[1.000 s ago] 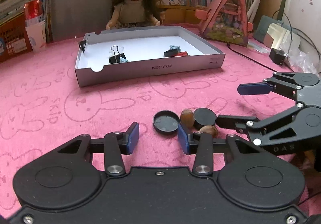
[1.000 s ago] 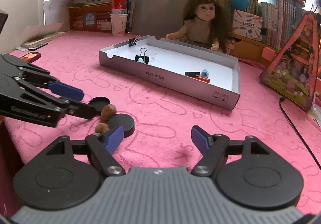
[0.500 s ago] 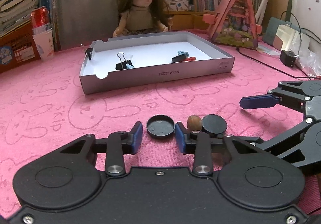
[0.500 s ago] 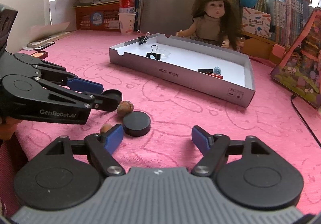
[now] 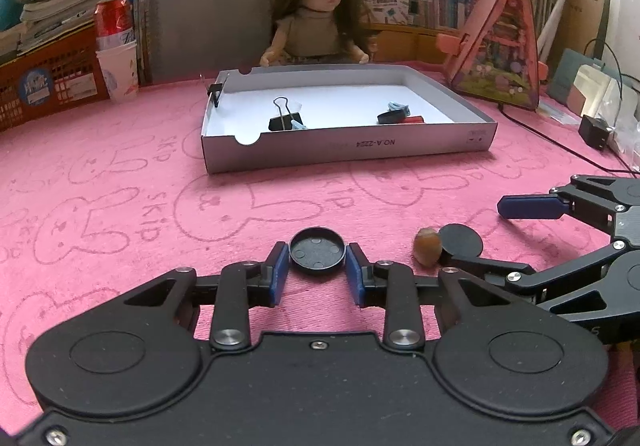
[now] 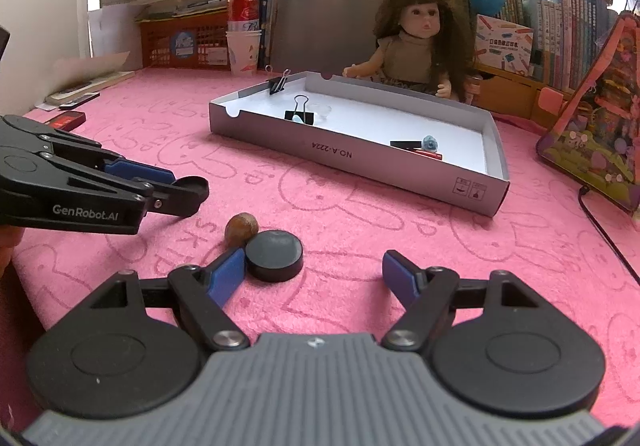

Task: Organize rigid objects
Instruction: 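Close the right tool on a black round cap while the left tool grasps another black cap, then carry both black caps over the tray and lower them with both tools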

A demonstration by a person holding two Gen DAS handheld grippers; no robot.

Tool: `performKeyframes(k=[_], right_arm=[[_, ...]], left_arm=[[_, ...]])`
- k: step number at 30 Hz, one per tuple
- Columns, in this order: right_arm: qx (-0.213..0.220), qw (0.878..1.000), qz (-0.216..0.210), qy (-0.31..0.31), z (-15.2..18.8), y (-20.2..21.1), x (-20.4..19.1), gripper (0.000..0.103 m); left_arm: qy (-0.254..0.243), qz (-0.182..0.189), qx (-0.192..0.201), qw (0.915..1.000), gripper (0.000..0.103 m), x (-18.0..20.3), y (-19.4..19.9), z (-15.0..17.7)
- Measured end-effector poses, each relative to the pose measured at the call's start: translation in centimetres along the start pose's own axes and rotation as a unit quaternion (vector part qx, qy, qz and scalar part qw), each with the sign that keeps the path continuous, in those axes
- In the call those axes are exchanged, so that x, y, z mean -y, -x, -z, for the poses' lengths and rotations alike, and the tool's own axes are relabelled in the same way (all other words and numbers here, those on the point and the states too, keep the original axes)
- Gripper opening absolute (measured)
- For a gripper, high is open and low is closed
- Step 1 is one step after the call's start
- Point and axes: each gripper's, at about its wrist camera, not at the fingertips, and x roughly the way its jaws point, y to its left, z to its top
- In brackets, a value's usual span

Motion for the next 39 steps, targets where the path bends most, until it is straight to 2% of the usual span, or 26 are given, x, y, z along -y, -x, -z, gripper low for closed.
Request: performKeyframes(k=[6, 13, 15, 16, 17, 18, 20, 24, 34, 35, 37, 39], right_arm=[[-0.001, 1.000, -0.003, -0.008, -0.1, -0.2, -0.1, 0.084], [0.005, 1.000, -0.007, -0.009, -0.1, -0.2, -0.4, 0.076], [0.008, 1.000, -0.002, -0.008, -0.1, -0.2, -0.5, 0.071], [0.010, 1.000, 0.009, -0.008, -0.2, -0.2, -0.5, 0.065], [0.012, 0.999, 0.030, -0.007, -0.2, -0.2, -0.6, 0.051], [0.013, 0.999, 0.048, -0.004, -0.2, -0.3, -0.6, 0.049], [0.018, 0.998, 0.061, -0.013, -0.2, -0.3, -0.2, 0.048], [0.013, 0.998, 0.056, -0.031, -0.2, -0.2, 0.5, 0.048], [0.010, 0.998, 0.049, -0.036, 0.0, -0.2, 0.6, 0.046], [0.010, 0.998, 0.049, -0.037, 0.0, -0.2, 0.6, 0.044], [0.011, 0.998, 0.044, -0.040, 0.0, -0.2, 0.6, 0.038], [0.010, 0.999, 0.044, -0.029, 0.0, -0.2, 0.1, 0.037]], left_arm=[[-0.004, -0.005, 0.004, 1.0000, 0.030, 0.3, 0.0, 0.2], [-0.001, -0.008, 0.003, 1.0000, 0.030, 0.4, -0.1, 0.1], [-0.001, -0.009, 0.003, 1.0000, 0.030, 0.4, -0.1, 0.1], [0.000, -0.009, 0.002, 1.0000, 0.030, 0.4, -0.1, 0.1], [0.000, -0.009, 0.002, 1.0000, 0.030, 0.4, -0.1, 0.1], [0.000, -0.009, 0.002, 1.0000, 0.030, 0.4, -0.1, 0.1], [0.000, -0.010, 0.002, 0.9999, 0.030, 0.4, -0.1, 0.1], [0.000, -0.017, 0.004, 0.9999, 0.035, 0.6, -0.2, 0.1], [0.003, -0.023, 0.006, 0.9997, 0.037, 0.6, -0.5, 0.0], [0.004, -0.023, 0.006, 0.9997, 0.037, 0.6, -0.5, 0.0], [0.012, -0.025, 0.008, 0.9996, 0.029, 0.6, -0.5, 0.0], [0.021, -0.028, 0.010, 0.9993, 0.029, 0.6, -0.4, 0.0]])
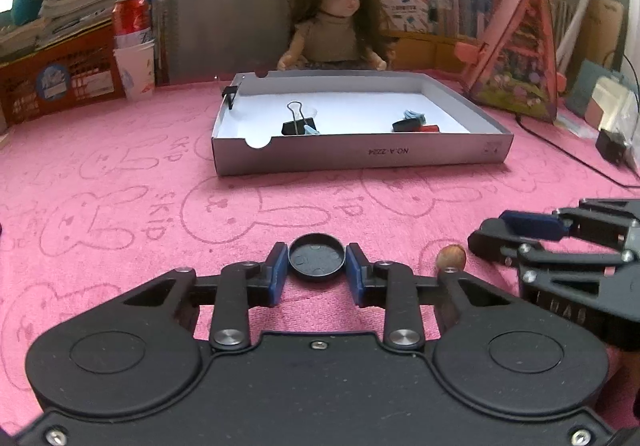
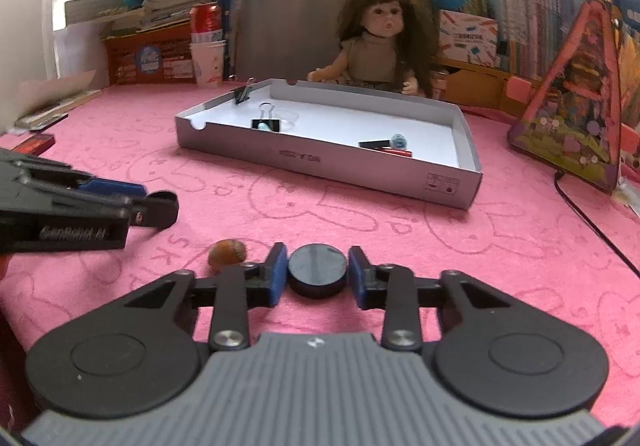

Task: Organize rigid objects
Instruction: 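Carry both black caps over the tray and lower them with both tools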

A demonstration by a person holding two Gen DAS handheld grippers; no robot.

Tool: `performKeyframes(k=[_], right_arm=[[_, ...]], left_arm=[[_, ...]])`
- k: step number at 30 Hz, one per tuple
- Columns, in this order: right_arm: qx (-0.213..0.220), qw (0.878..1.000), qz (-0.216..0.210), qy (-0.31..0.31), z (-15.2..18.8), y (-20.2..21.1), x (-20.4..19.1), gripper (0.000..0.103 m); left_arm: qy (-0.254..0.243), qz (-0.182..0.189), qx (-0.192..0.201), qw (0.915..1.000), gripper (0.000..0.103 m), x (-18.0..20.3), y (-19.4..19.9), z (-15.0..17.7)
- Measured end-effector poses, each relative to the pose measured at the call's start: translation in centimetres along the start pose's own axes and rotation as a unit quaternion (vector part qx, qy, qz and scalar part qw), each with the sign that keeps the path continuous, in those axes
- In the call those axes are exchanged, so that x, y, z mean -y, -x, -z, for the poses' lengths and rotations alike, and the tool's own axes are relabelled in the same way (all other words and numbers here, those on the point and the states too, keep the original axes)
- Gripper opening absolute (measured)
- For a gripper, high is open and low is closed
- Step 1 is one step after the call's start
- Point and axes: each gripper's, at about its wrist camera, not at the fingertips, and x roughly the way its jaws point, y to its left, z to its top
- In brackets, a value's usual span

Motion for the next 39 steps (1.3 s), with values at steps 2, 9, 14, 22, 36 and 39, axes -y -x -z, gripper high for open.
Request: performKeyframes(k=[2, 9, 14, 22, 36, 39], right_arm=[[0.000, 1.000, -0.005, 0.009, 0.0, 0.1, -0.4, 0.037], [0.002, 1.000, -0.016, -0.015, -0.5, 0.3, 0.3, 0.037], [0.014, 1.000, -0.009, -0.014, -1.5, 0.6, 0.4, 0.037], [0.027, 0.999, -0.001, -0.020, -3.1, 0.4, 0.7, 0.037], [0.024, 0.998, 0.001, -0.051, -5.4, -0.6, 2.1, 0.037], [0.025, 0.998, 0.001, -0.057, -6.0, -0.9, 2.5, 0.037]], left_arm=[[-0.005, -0.005, 0.002, 1.0000, 0.029, 0.2, 0.0, 0.0], [0.012, -0.001, -0.002, 0.9999, 0.029, -0.1, 0.1, -0.6], [0.015, 0.003, 0.002, 0.9999, 0.029, -0.2, 0.1, -1.4], [0.024, 0.010, 0.015, 0.9996, 0.029, -0.3, 0.5, -3.0], [0.044, 0.018, 0.032, 0.9983, 0.029, -0.8, -0.1, -6.5], [0.051, 0.022, 0.033, 0.9979, 0.029, -1.2, -0.4, -7.2]])
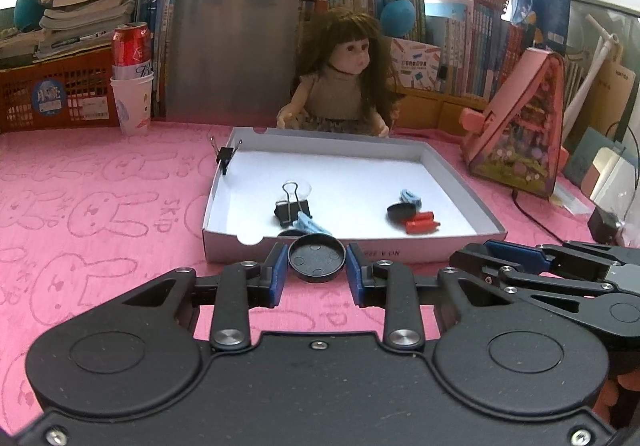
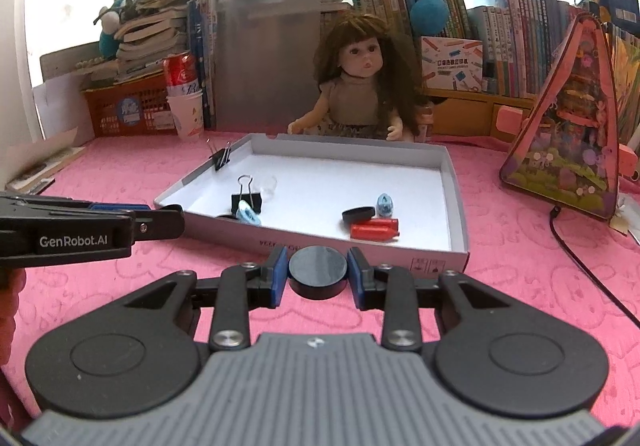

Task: Organize rigid objects
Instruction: 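Carry both black caps over the tray and lower them with both tools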

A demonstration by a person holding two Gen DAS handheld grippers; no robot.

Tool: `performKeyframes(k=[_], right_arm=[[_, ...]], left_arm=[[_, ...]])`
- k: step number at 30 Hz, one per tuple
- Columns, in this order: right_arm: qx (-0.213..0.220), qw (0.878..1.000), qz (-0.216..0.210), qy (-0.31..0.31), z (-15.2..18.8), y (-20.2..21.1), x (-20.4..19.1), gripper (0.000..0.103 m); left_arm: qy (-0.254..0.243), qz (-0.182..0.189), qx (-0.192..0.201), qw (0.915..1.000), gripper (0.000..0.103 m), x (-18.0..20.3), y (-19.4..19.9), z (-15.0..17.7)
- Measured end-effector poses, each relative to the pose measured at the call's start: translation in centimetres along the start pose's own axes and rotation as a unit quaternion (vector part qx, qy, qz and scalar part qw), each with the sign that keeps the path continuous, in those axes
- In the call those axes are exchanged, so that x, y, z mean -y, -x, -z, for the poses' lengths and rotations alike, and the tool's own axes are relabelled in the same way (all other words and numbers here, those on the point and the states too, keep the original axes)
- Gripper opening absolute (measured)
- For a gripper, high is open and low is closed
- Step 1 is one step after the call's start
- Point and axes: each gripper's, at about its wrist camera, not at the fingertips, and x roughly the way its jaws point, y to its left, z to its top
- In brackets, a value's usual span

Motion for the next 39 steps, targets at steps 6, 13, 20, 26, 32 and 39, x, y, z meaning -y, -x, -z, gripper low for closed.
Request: performKeyframes(k=[6, 13, 20, 26, 32, 39], right_arm=[[-0.004, 1.000, -0.001, -0.011, -1.0, -0.8, 0.4, 0.037], [-0.013, 0.999, -0.004, -0.033, -2.4, -1.9, 1.2, 0.037], [-0.018, 0.999, -0.003, -0.044, -3.5, -2.9, 1.8, 0.037], [-0.026, 0.998, -0.003, -0.055, -4.2, -3.9, 2.3, 0.037], [-0.041, 0.996, -0.007, -0.074, -5.0, -5.3, 3.2, 0.037], [-0.069, 0.992, -0.008, -0.106, -7.2, -7.9, 4.8, 0.037]], left_arm=[[-0.001, 0.000, 0.004, 1.0000, 0.029, -0.1, -0.7, -1.1], [-0.002, 0.005, 0.004, 1.0000, 0.029, -0.2, -1.7, -2.3], [-0.006, 0.002, 0.005, 1.0000, 0.029, 0.0, -2.7, -3.3], [0.000, 0.004, -0.002, 1.0000, 0.029, -0.4, -4.1, -4.7], [0.002, 0.009, -0.013, 0.9999, 0.029, -0.6, -5.9, -5.7], [0.005, 0.012, -0.031, 0.9994, 0.029, -0.9, -8.7, -7.9]])
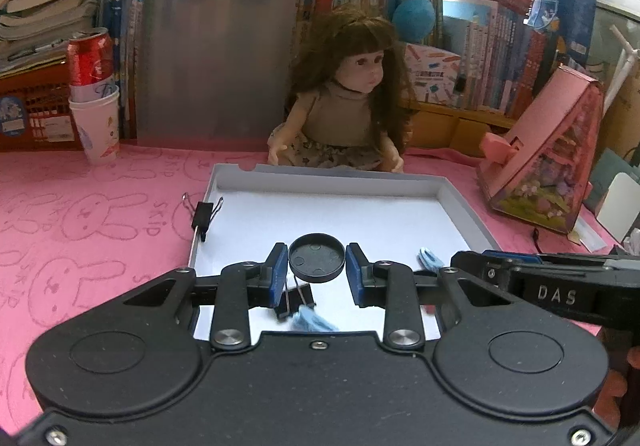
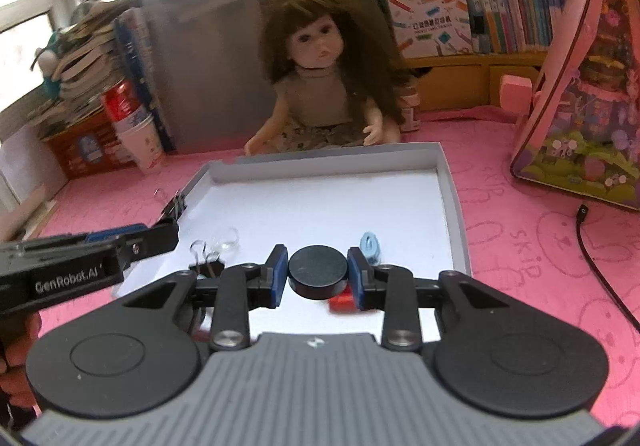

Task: Organize rigid objects
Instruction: 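Carry both black caps over the tray and lower them with both tools, then open the right tool to release its black cap while the left tool releases its cap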

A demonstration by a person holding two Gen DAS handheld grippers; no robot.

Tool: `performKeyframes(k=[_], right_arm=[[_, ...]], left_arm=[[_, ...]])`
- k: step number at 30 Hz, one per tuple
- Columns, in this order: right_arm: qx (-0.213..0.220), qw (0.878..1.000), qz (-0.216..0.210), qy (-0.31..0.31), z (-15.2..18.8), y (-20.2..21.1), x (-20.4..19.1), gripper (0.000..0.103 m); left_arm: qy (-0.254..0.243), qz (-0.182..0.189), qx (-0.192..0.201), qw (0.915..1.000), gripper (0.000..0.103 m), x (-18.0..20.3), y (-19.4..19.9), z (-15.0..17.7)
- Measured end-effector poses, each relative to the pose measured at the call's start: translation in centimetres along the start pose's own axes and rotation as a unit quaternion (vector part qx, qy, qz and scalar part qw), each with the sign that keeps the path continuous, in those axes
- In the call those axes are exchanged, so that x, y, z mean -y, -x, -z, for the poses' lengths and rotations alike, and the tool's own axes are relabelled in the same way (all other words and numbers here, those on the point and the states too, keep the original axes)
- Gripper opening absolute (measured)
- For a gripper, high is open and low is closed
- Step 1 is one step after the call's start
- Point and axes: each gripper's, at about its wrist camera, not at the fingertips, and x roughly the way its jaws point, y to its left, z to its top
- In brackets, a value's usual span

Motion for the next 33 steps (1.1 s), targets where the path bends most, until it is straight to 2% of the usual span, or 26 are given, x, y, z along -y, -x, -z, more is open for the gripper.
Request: performKeyframes(k=[11, 21, 33], right_arm=[[-0.029, 0.999, 0.020, -0.032, -2.0, -3.8, 1.3, 0.037], [-0.039, 0.998, 0.042, -0.037, -3.2, -7.1, 1.8, 0.037], [-0.053, 0.996, 0.059, -0.032, -3.3, -10.5, 2.0, 0.037]], left_arm=[[0.018, -0.002, -0.048, 0.9987, 0.029, -0.8, -5.0, -1.5], [0.016, -0.031, -0.054, 0.9980, 0.029, -1.6, -8.2, -2.5], [0.017, -0.035, -0.067, 0.9970, 0.029, -2.0, -10.9, -2.1]])
